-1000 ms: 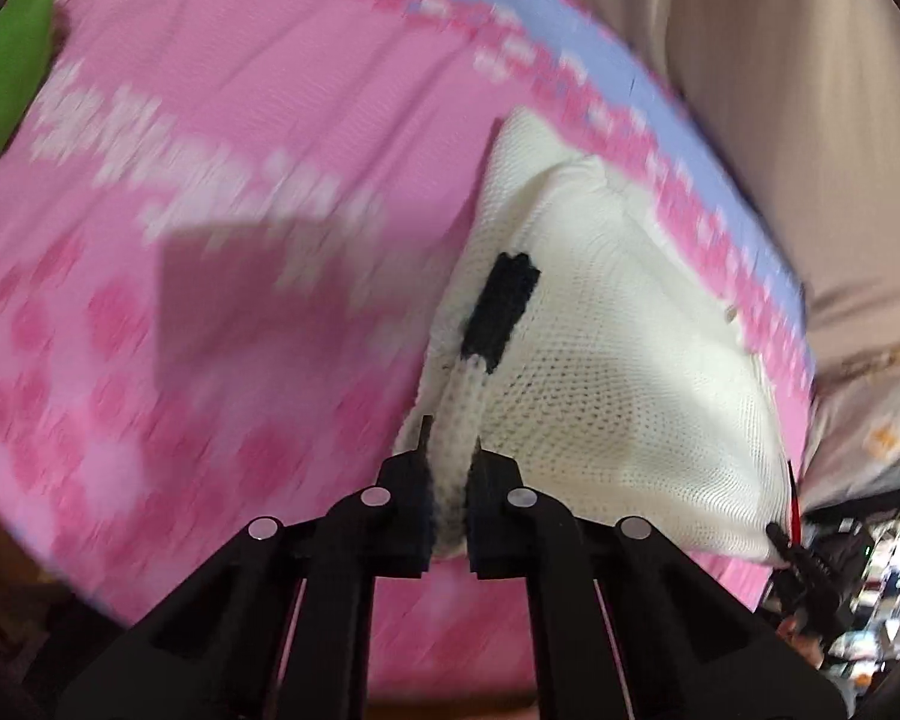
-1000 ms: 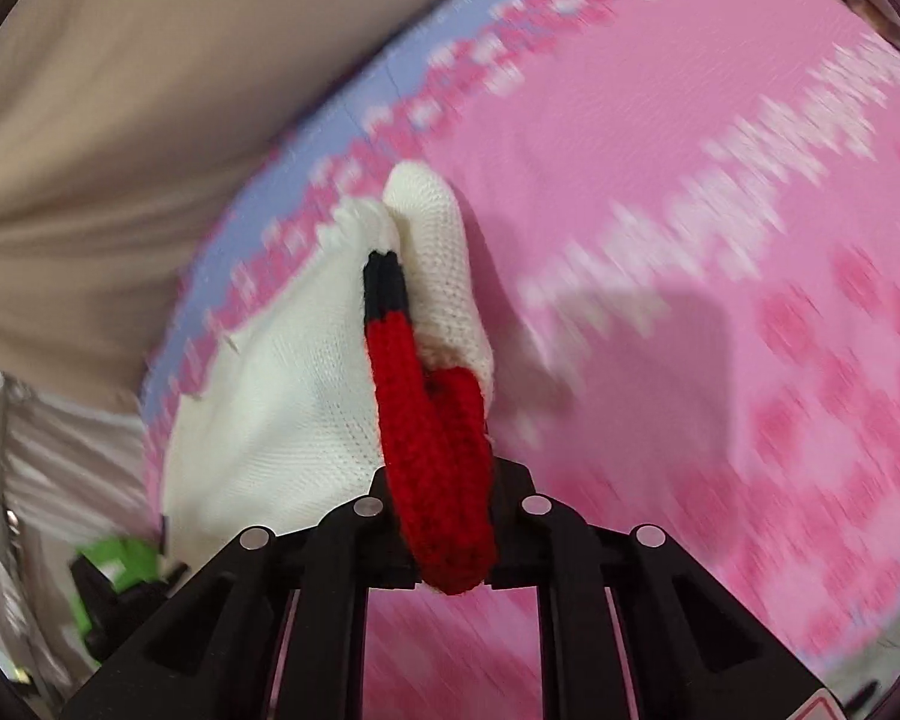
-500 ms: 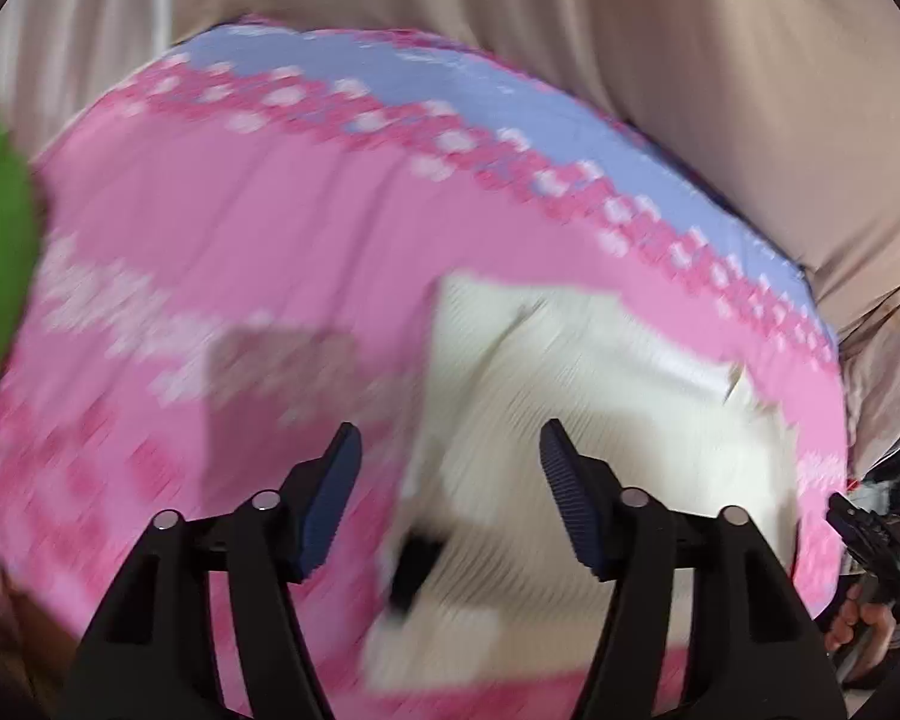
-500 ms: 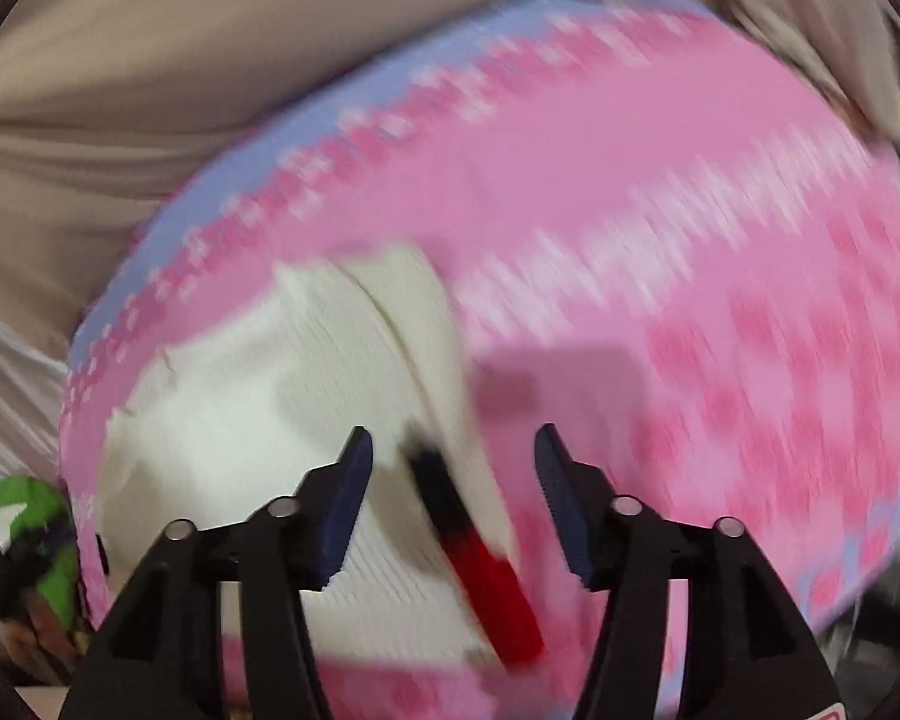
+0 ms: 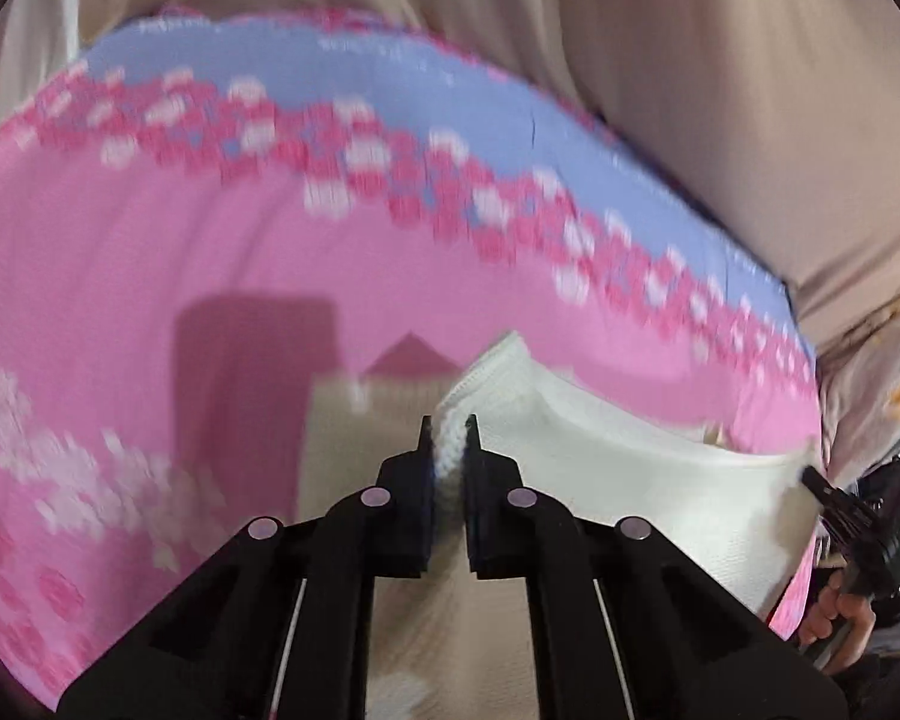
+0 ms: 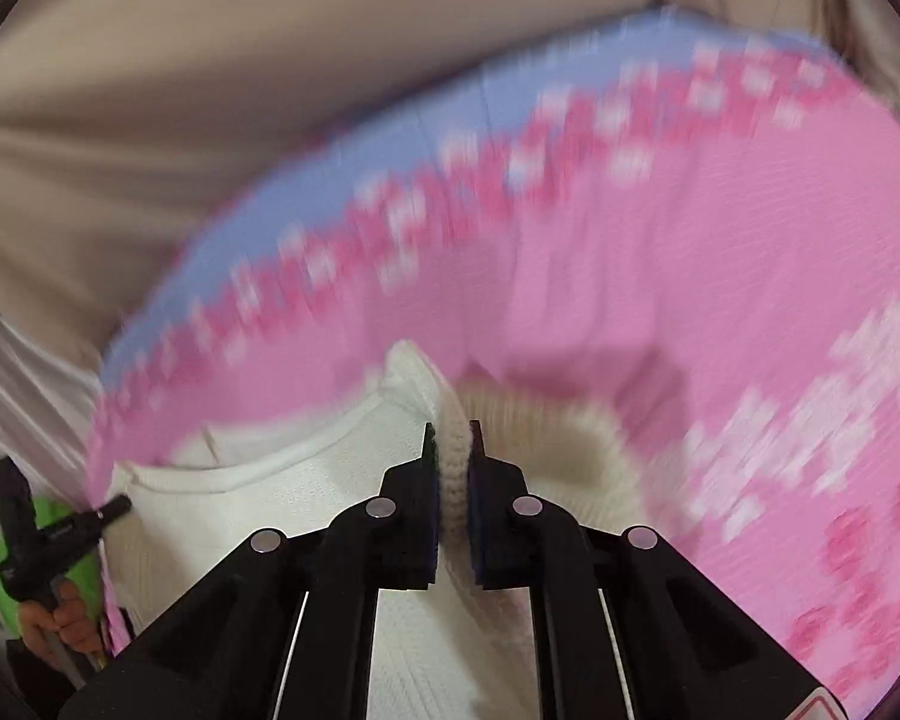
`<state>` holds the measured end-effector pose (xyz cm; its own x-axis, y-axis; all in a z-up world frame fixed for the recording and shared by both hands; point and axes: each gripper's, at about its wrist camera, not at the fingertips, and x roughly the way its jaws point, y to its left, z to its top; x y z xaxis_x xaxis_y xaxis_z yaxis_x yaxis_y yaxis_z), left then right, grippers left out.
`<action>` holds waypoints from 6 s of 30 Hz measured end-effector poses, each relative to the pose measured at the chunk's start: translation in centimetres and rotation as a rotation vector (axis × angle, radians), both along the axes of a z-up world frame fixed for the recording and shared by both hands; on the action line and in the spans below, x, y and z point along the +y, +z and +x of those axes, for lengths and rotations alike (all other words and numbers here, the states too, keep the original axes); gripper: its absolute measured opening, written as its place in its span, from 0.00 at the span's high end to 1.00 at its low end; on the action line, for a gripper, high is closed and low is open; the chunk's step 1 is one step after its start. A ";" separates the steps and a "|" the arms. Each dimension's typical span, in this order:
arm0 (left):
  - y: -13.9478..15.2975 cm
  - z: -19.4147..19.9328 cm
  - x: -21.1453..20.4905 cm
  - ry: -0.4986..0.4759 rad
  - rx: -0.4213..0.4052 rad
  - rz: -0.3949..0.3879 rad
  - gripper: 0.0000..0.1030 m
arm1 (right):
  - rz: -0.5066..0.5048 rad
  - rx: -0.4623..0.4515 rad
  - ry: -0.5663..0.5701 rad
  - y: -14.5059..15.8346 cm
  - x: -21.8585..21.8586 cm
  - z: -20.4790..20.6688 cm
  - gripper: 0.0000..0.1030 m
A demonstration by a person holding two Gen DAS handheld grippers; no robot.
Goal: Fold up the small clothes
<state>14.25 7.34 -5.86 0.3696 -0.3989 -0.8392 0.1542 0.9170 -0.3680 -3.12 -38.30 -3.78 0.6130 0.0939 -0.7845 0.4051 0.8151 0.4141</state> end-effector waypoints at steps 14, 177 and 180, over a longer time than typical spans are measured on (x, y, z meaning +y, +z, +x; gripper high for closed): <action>-2.0 0.3 -0.9 0.052 -0.007 0.140 0.75 | -0.026 0.080 -0.079 -1.8 -1.9 2.0 0.83; 1.2 -17.3 -19.6 -0.313 -0.116 0.104 0.63 | 0.072 0.105 0.248 0.4 -3.3 -6.5 0.55; 0.0 -16.1 -20.4 -0.302 -0.081 0.104 0.63 | 0.094 0.103 0.220 -0.5 -3.7 -3.4 0.54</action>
